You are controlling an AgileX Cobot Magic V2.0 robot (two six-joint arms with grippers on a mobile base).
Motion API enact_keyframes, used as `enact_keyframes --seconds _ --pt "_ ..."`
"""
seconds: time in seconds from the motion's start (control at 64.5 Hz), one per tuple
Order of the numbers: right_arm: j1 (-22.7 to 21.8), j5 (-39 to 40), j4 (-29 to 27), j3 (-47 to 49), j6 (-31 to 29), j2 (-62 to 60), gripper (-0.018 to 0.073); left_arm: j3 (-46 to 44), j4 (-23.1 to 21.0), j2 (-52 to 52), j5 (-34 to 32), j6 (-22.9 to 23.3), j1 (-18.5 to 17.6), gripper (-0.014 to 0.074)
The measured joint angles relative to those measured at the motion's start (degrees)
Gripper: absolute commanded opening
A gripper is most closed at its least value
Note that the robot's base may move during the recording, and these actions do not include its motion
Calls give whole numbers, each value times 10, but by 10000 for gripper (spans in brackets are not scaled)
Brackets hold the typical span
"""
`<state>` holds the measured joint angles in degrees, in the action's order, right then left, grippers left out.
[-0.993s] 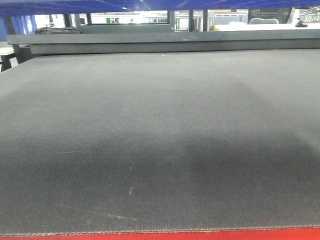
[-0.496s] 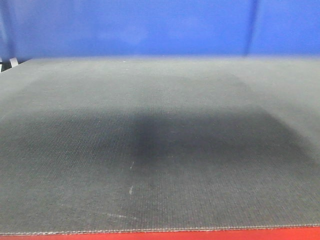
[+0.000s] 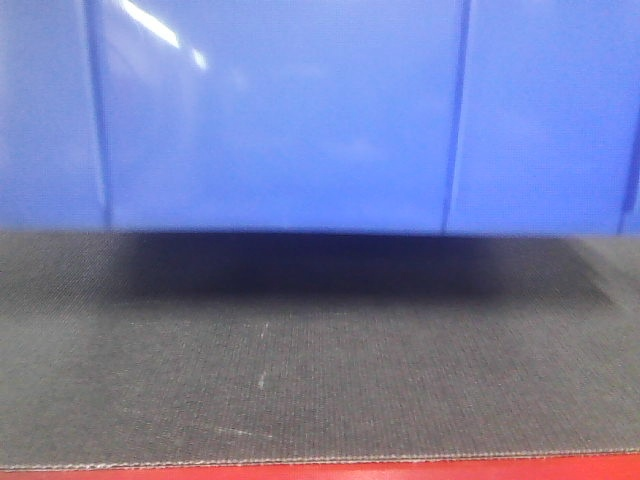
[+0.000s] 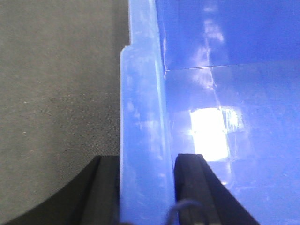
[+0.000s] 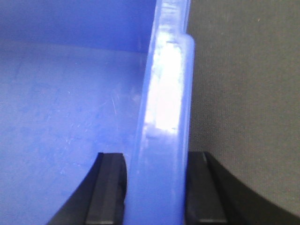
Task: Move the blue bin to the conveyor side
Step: 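Lower the blue bin onto the grey belt with both grippers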
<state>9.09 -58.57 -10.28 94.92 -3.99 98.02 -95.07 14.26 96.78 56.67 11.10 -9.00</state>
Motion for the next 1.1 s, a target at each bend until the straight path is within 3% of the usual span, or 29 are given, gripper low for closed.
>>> enact_keyframes --seconds 0.155,0.233,0.264,0.419,0.496,0.838,0.946,1.101 --pt "-1 16 6 0 -8 20 -62 0 1 30 -16 1 0 80" --pt "-1 18 6 0 -12 30 1 0 1 38 -19 1 0 185" --pt "-1 20 7 0 -15 33 69 0 1 39 -20 1 0 245" --pt "0 34 -13 0 -26 35 585 -4 -1 37 -39 -3 0 536" --pt "4 45 -21 5 -29 32 571 -5 -3 33 -40 -3 -2 617" --pt "4 40 -27 5 -30 -30 537 -5 2 -35 16 -8 -2 597" --pt "4 39 -27 5 -30 -83 388 -5 4 -98 29 -25 -2 540" --pt "4 37 -27 -4 -31 -172 48 18 5 -207 34 -33 -2 314"
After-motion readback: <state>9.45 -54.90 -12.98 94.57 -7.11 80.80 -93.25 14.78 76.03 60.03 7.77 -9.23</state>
